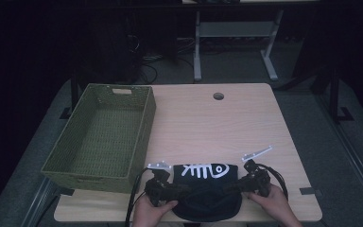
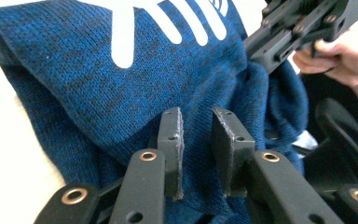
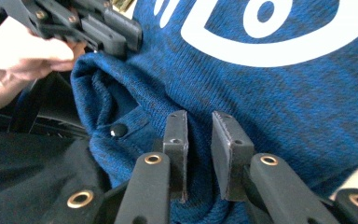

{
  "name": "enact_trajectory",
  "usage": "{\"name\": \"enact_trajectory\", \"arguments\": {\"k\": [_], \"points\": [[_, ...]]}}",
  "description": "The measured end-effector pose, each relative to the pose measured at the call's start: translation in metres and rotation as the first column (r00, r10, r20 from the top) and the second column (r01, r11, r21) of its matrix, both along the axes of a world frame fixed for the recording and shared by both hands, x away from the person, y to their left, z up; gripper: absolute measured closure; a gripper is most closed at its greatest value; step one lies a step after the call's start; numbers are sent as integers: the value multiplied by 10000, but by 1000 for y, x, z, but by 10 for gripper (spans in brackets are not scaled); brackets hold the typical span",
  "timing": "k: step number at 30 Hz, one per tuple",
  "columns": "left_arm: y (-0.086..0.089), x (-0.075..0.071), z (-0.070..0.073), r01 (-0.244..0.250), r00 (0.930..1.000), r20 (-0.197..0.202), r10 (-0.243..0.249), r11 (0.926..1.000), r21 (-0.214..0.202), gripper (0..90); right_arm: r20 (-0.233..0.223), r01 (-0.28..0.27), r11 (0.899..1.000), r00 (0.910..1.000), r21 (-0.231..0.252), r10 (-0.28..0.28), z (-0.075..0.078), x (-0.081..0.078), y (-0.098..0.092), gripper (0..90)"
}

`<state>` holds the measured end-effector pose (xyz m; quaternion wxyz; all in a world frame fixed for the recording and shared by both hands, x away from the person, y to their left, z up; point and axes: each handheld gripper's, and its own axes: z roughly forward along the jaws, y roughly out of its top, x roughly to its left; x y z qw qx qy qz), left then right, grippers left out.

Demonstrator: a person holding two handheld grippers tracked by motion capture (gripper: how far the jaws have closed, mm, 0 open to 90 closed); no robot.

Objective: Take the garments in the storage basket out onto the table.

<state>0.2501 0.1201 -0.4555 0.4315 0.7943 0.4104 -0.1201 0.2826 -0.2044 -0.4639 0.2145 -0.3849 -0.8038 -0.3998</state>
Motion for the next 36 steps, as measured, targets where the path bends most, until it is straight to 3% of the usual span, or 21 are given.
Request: {"name": "enact_trajectory", "arguments": {"k": [7,10,13,14,15,17,22,25,29,36], "points": [[-21,12,-3,9,9998,218,-9,10000,-6,748,478,242,9980,9986,-587,-214,4,11,-14,764],[-27,17,-3,-19,9996,281,19,10000,5,749,492,377,9973,9982,-629,-346,5,15,-20,763],[-33,27,-3,-59,9992,408,55,9999,89,751,577,540,9974,9970,-471,-512,7,19,-27,743],[-33,29,-2,-100,9992,379,98,9999,42,749,608,569,9981,9966,-220,-554,10,19,-30,738],[-33,33,-1,-155,9991,402,154,9999,35,746,586,740,9967,9954,347,-760,16,20,-35,736],[-31,34,1,-199,9989,427,197,9998,34,743,796,971,9934,9916,617,-1018,21,21,-40,737],[-27,33,6,-207,9989,415,216,9996,-210,715,600,1398,9897,9881,311,-1414,18,23,-45,769],[-28,30,14,-87,9986,518,113,9987,-499,711,361,836,9965,9959,-34,-834,14,16,-34,792],[-33,25,16,192,9986,498,-161,9978,-627,708,548,253,9997,9982,-68,-249,15,4,-21,791],[-41,21,11,501,9982,365,-485,9977,-447,698,686,-132,9997,9975,-202,146,9,-8,-13,787]]}}
